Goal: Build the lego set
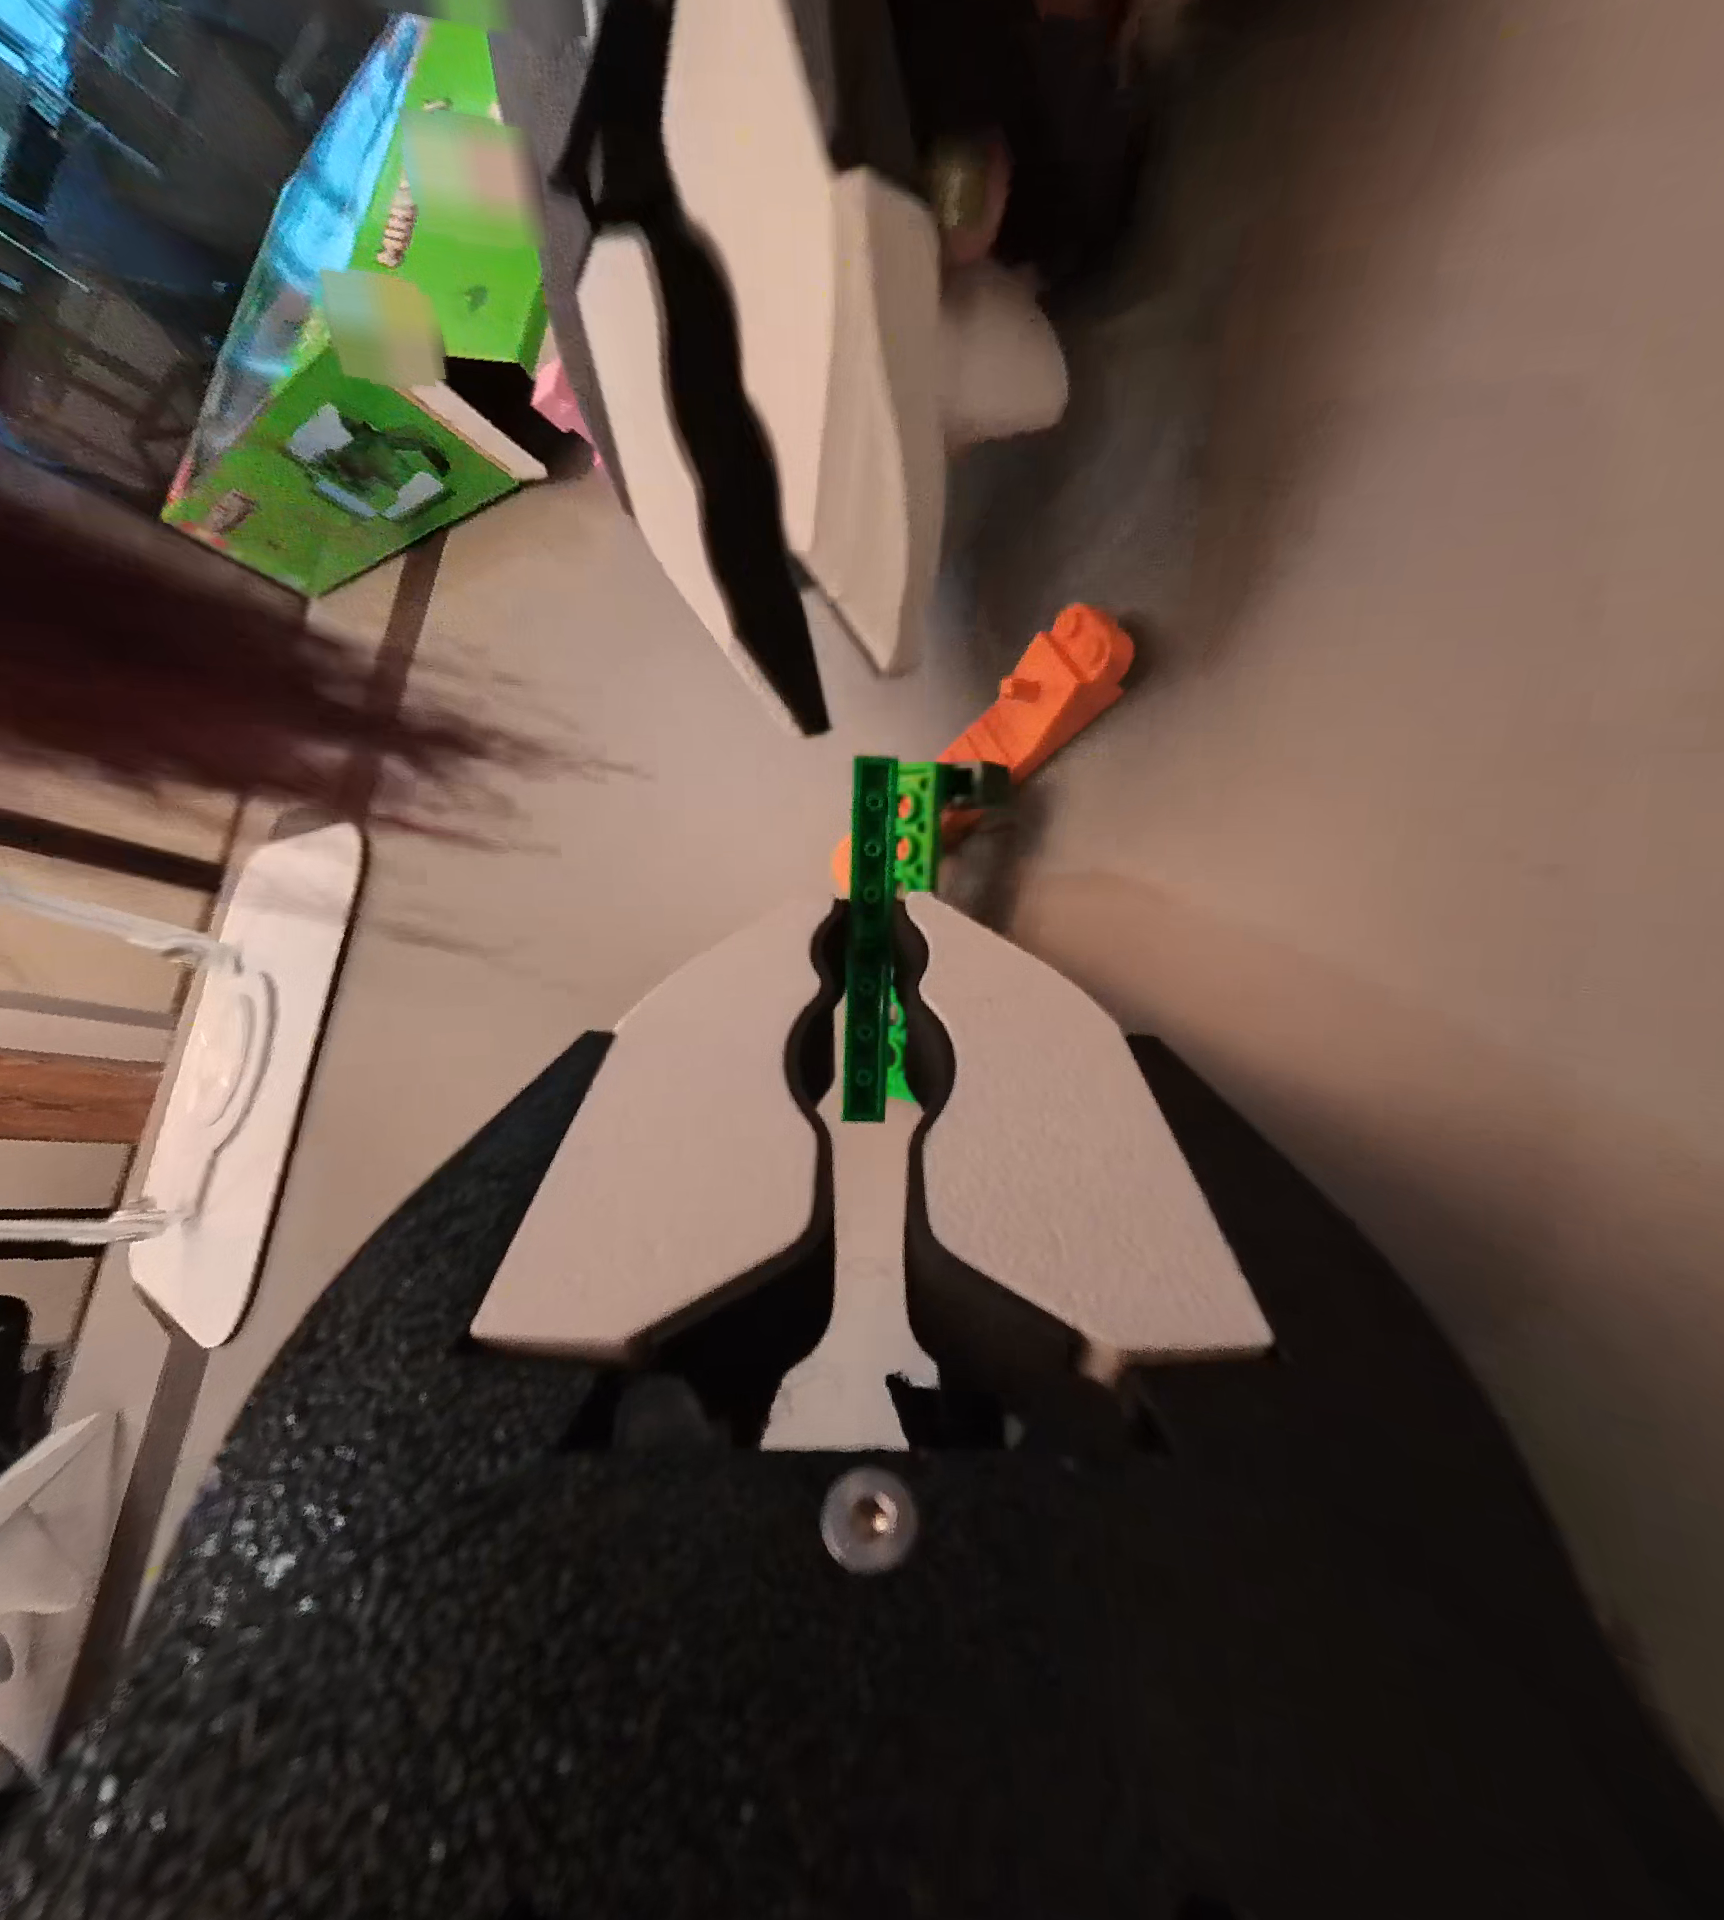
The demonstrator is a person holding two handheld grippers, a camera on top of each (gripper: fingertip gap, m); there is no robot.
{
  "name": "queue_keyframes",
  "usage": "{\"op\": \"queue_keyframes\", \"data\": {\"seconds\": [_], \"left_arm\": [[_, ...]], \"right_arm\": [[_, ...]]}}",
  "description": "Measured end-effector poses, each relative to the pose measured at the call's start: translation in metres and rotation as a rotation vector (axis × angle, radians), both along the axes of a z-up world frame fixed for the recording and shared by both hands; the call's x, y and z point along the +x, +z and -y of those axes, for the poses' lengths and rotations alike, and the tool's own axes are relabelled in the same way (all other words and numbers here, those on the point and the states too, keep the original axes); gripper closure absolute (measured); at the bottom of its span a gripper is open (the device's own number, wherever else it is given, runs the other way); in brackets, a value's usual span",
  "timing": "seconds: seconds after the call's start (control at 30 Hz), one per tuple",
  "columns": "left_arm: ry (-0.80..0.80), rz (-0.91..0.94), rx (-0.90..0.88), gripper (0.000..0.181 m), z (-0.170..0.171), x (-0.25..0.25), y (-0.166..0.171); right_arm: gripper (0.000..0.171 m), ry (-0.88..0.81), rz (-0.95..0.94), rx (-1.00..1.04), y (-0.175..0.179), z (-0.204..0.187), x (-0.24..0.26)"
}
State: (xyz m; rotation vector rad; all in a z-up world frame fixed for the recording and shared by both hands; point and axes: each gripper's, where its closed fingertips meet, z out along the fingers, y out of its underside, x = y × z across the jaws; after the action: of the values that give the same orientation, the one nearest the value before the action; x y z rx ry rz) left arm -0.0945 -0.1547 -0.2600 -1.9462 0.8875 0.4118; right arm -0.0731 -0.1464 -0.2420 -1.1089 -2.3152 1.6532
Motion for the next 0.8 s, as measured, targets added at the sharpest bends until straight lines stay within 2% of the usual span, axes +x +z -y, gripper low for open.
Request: {"op": "queue_keyframes", "data": {"seconds": [0.1, 0.23, 0.33, 0.5, 0.63, 0.8], "left_arm": [[-0.009, 0.071, -0.064, 0.175, 0.001, -0.001, 0.000], [-0.046, 0.253, -0.237, 0.175, 0.007, 0.007, -0.007], [-0.063, 0.384, -0.293, 0.175, 0.009, 0.014, -0.005], [-0.086, 0.397, -0.308, 0.175, 0.011, 0.018, -0.005], [-0.100, 0.451, -0.320, 0.175, 0.012, 0.023, -0.004], [-0.099, 0.462, -0.323, 0.175, 0.012, 0.023, -0.004]], "right_arm": [[0.143, 0.063, -0.199, 0.136, 0.004, -0.005, 0.002], [0.148, 0.067, -0.385, 0.375, 0.002, -0.006, -0.003], [0.149, 0.110, -0.409, 0.399, 0.001, 0.006, 0.001], [0.150, 0.163, -0.448, 0.486, -0.007, 0.014, 0.004], [0.167, 0.180, -0.486, 0.530, -0.010, 0.018, 0.003], [0.150, 0.208, -0.477, 0.538, -0.016, 0.017, 0.006]]}}
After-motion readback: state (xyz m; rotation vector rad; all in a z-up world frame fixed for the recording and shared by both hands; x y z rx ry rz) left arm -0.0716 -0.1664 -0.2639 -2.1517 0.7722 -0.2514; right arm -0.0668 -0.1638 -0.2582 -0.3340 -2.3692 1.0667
